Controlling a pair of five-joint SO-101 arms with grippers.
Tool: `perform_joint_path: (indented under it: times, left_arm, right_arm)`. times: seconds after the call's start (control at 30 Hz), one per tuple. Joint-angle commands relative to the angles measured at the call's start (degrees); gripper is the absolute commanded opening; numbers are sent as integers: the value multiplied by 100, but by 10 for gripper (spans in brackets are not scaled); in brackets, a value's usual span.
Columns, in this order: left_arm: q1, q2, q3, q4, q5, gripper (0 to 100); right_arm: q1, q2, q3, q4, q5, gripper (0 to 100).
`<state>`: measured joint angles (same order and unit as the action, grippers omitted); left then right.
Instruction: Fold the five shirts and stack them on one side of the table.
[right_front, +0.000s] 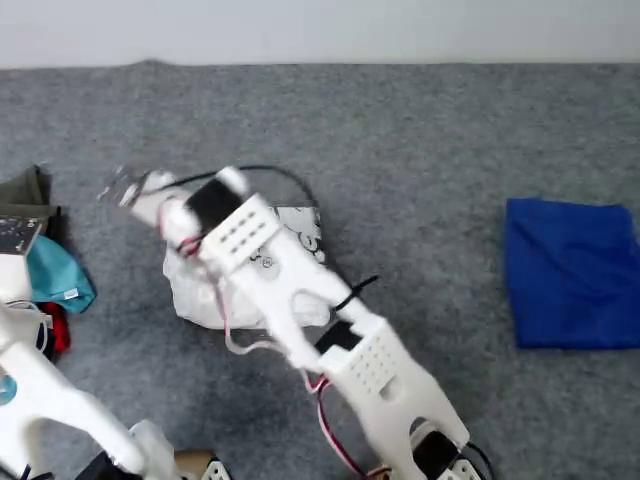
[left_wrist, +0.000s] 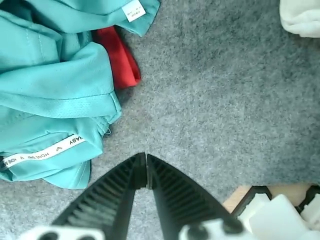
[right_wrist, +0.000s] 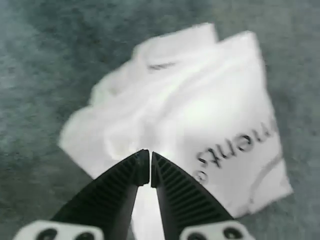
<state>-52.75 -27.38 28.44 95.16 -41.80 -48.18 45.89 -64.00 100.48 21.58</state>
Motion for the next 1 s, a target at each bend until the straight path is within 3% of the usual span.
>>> perform_joint_path:
  times: [0.0, 0.17, 0.4, 0.5, 0.7, 0.97]
  left_arm:
    - [-18, -149, -171, -88, -44, 8]
    - [9, -149, -171, -88, -44, 8]
    - [-26, -149, -171, -53, -44, 8]
    - [-26, -149, -171, -53, -44, 8]
    - [-26, -149, -171, -53, -44, 8]
    - [-18, -149, -171, -53, -44, 8]
  right_arm:
    - [549, -391, 229, 224, 70, 10]
    - [295, 242, 624, 48, 70, 10]
    - [-1086, 681, 343, 31, 44, 10]
    - [-1323, 620, -176, 207, 53, 10]
    - [-787, 277, -862, 233, 62, 10]
    - [681, -224, -835, 259, -26, 10]
